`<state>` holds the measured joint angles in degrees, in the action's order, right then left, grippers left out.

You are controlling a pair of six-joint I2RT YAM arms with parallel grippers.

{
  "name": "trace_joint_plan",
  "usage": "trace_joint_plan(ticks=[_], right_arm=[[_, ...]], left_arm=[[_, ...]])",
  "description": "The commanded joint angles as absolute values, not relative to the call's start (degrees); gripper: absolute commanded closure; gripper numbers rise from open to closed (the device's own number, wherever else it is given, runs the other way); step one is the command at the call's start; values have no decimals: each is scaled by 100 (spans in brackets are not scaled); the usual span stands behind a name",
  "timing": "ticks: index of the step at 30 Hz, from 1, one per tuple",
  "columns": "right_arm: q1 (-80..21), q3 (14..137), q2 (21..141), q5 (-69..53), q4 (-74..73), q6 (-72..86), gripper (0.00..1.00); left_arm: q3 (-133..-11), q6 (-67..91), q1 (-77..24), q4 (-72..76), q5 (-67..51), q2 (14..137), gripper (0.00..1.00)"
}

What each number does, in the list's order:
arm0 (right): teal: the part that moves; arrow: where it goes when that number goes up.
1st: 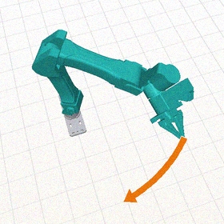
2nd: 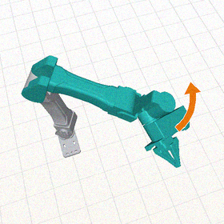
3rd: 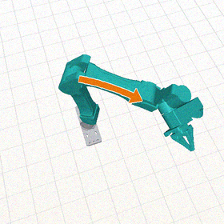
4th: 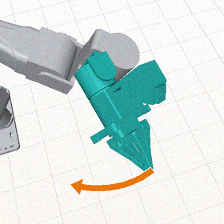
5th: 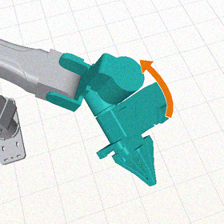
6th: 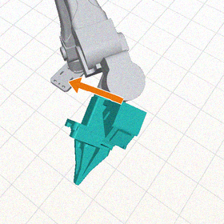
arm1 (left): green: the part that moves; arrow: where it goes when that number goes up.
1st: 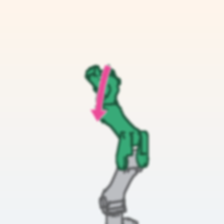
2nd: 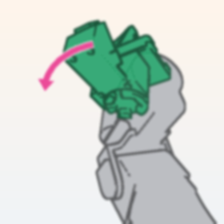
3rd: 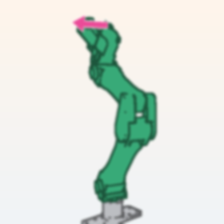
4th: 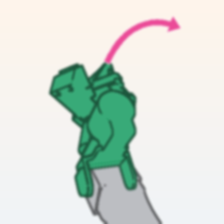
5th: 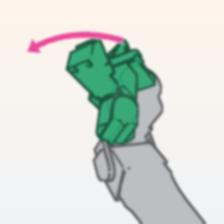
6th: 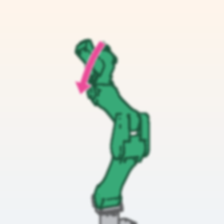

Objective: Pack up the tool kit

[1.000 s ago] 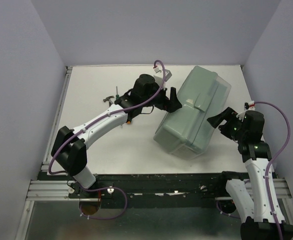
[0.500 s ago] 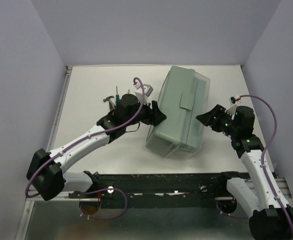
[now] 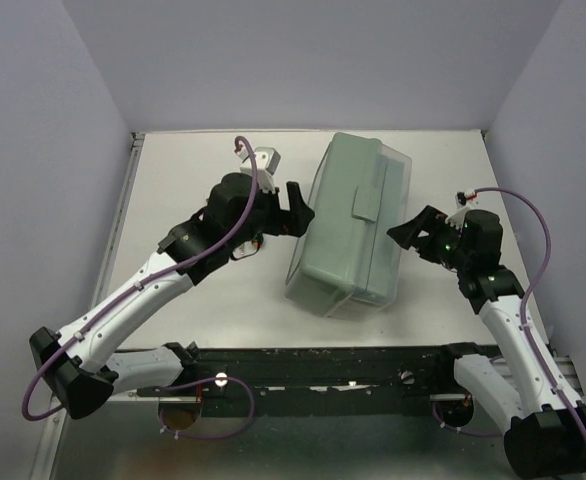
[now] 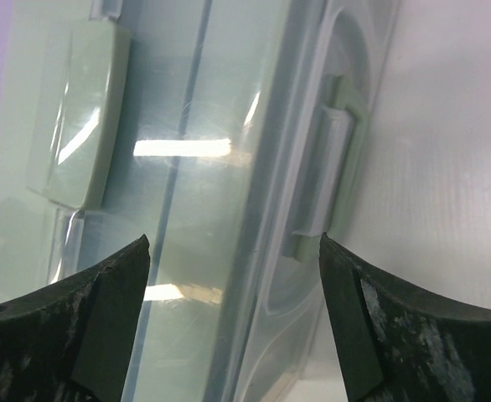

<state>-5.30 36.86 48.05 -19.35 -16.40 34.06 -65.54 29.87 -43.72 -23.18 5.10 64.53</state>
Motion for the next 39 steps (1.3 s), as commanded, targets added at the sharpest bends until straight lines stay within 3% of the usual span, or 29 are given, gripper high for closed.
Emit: trace_joint_plan(ticks=[1,15,28,39], right_arm=[[-571,3787,4825,-1019,-2391,2963,11],[-571,3551,5343,-1766,-1723,3331,16],[-580,3349,5801,-2013,-1204,3349,16],[-580,3006,6055,-2311,-765,3489,18]], left_arm=[[-7504,2979,-4386,-2163,11,7310,6],[-9254,3471,-4368,-2117,-1468,9509,10],[-8930,4139,-4192,-2022,-2487,10063,11],[-8157,4860,-4210,-503,-3032,9976,14]])
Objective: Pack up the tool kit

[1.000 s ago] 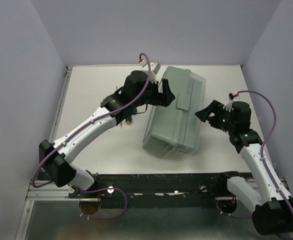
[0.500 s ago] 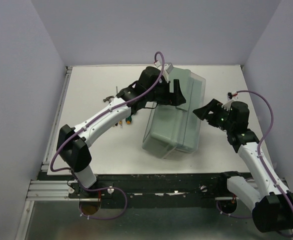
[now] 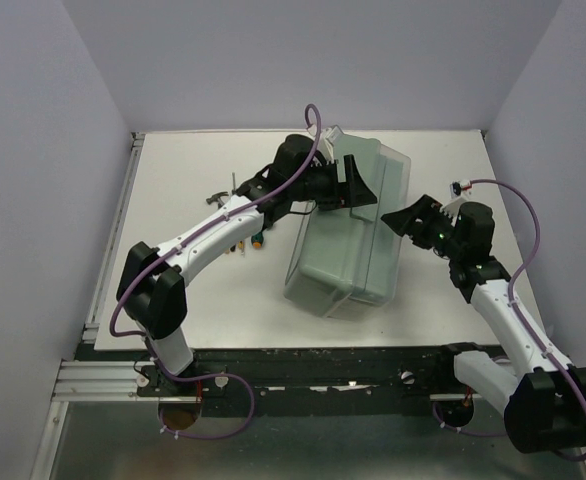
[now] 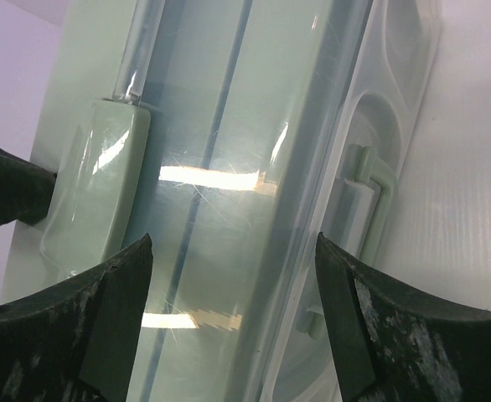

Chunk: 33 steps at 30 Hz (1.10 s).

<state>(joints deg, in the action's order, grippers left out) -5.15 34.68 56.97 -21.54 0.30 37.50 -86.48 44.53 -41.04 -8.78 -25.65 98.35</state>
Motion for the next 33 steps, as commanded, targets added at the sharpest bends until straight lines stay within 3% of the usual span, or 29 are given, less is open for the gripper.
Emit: trace_joint_plan(ticks=[1,15,24,33], right_arm=[[-580,2997,6073,-2320,-712,3507,18],[-571,2927,6117,-2286,-677,3542,19],[-571,2848,5222,-1117,-1248,3656,13],[-571,3207,4966,-1283,-1591,3560,8]], left_arm=[[-8095,4930,-4201,-266,-3058,9967,14],[-7901,5291,-4342,1020,-3358,9958,17],[-8691,3474,-4342,-1175,-1918,9537,11],[-9158,2286,-4333,-2258,-713,9168,6]])
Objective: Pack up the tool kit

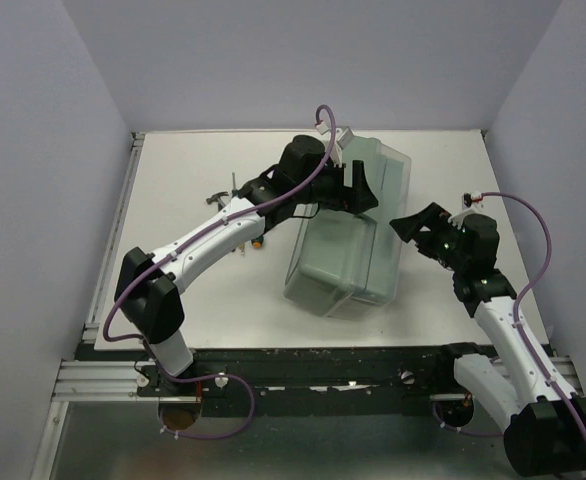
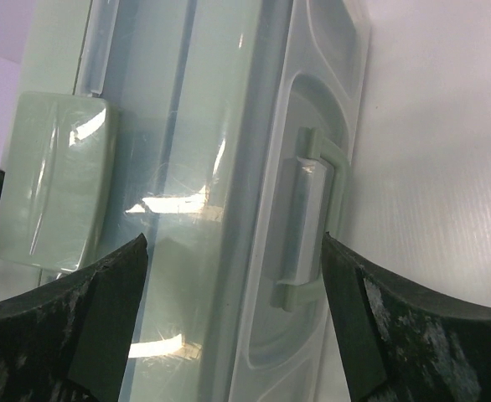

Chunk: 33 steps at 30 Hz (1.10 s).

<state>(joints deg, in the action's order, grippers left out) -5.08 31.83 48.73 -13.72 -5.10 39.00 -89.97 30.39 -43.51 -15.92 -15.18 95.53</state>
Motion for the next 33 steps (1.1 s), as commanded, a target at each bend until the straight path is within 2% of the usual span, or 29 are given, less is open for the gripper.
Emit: trace_joint_plan(ticks=[1,8,18,20,22,26,33], right_arm=[[-571,3243,4966,-1335,-1626,3542,6],[-571,3305,5159,-1801,-1538,3735,6],[-571,2760,5265,-2610,-572,4429,14],[-563,2725,5256,-2733,-457,4456,17],[-571,2725,5203,-2830,-326,4473,20],[-563,2751,5107,-2962,-62,4658,22],[-571,2891,5142,-3041,158,4755,27]], left_arm=[[-9115,2216,-4324,-2285,-642,9106,5],[-8518,2092,-4070,-2399,-466,8693,1],[-7226,2575,-3586,-1812,-1352,8385,2],[-7015,2715,-3525,-1566,-1625,8376,8],[-6891,2812,-3489,-1521,-1705,8411,21],[-6584,2874,-3419,-1564,-1565,8420,39],[-5846,2892,-3235,-1609,-1407,8560,48]])
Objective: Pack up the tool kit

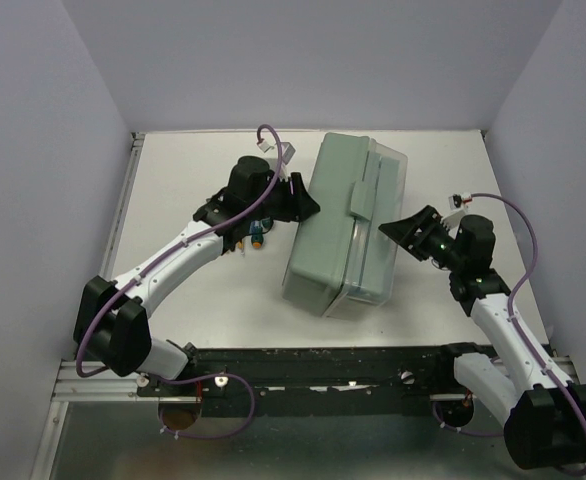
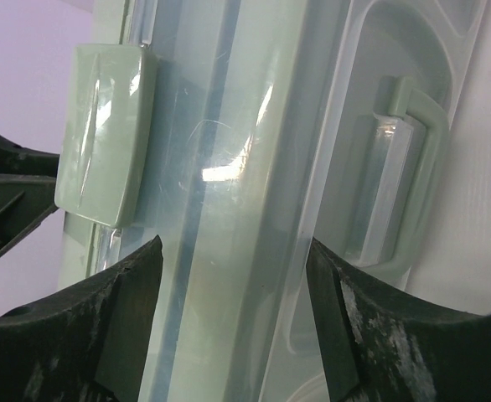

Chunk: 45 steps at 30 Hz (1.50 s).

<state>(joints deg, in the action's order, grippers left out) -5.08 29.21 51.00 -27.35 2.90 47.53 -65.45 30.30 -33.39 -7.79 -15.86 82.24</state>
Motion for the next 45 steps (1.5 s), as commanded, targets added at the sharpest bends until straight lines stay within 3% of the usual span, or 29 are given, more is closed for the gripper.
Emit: trace_joint_plan(ticks=[1,23,45], right_arm=[[-580,2935,5133,-3041,167,4781,27],[-1898,4438,5650,-1785,-308,4667,30],[-2540,5598,6706,-1564,140,4605,30]], left_arm=[[-5740,2892,-3226,-1591,-1363,8552,48],[-4781,3023,-2988,-1090,-1397,8877,62],[-3999,3366,-2944,-255,-1670,9369,66]])
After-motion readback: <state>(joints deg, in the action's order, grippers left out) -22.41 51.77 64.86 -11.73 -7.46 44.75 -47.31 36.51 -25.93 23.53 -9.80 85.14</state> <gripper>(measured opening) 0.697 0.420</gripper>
